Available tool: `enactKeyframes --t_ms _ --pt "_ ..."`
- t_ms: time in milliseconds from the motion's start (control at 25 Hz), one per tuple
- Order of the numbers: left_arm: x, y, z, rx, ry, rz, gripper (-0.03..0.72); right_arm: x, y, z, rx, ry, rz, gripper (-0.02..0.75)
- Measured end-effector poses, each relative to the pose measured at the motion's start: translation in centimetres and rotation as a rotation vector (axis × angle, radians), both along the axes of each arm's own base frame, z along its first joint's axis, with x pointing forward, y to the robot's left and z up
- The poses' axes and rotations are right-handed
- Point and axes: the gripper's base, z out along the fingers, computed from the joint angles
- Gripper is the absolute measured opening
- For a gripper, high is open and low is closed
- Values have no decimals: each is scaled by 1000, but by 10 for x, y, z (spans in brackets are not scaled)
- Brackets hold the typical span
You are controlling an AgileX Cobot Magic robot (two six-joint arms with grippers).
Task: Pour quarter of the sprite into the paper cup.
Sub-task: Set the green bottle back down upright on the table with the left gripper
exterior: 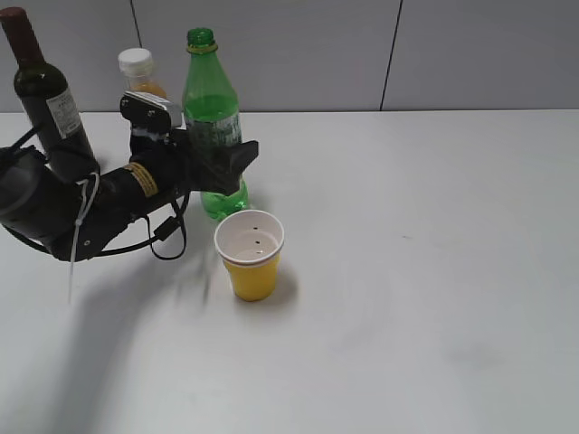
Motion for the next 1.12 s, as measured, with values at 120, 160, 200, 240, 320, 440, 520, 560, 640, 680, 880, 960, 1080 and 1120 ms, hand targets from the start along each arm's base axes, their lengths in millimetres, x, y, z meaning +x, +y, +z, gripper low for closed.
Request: enactKeyframes --t_ms 120,160,200,240,320,440,520,560,640,680,880,960,1080,1120 --pt "1 0 1 -6 -3 8 648 0 0 0 0 0 0 591" --pt "1 1 1 -7 -3 10 666 0 0 0 0 0 0 591" --pt "1 1 1 -7 -3 12 678 0 0 0 0 0 0 591" --pt "1 1 1 -6 -1 13 683 0 0 0 0 0 0 591" --pt "1 1 1 -6 -1 14 690 0 0 0 0 0 0 591" --pt "2 1 2 -8 0 19 693 0 0 0 0 0 0 591" --pt "1 2 5 -10 -1 25 693 0 0 0 0 0 0 591" --pt "2 2 8 -11 -5 27 693 0 0 0 0 0 0 591" --pt "2 3 18 -18 -18 39 693 0 0 0 0 0 0 591" --pt "3 3 24 -22 -25 46 693 0 0 0 0 0 0 591" --pt "3 4 44 2 -10 62 693 0 0 0 0 0 0 591" --pt "2 4 52 11 -12 60 693 0 0 0 0 0 0 591" --pt "0 4 67 24 -34 43 693 0 0 0 0 0 0 591" --pt "-1 4 73 29 -43 38 693 0 0 0 0 0 0 591"
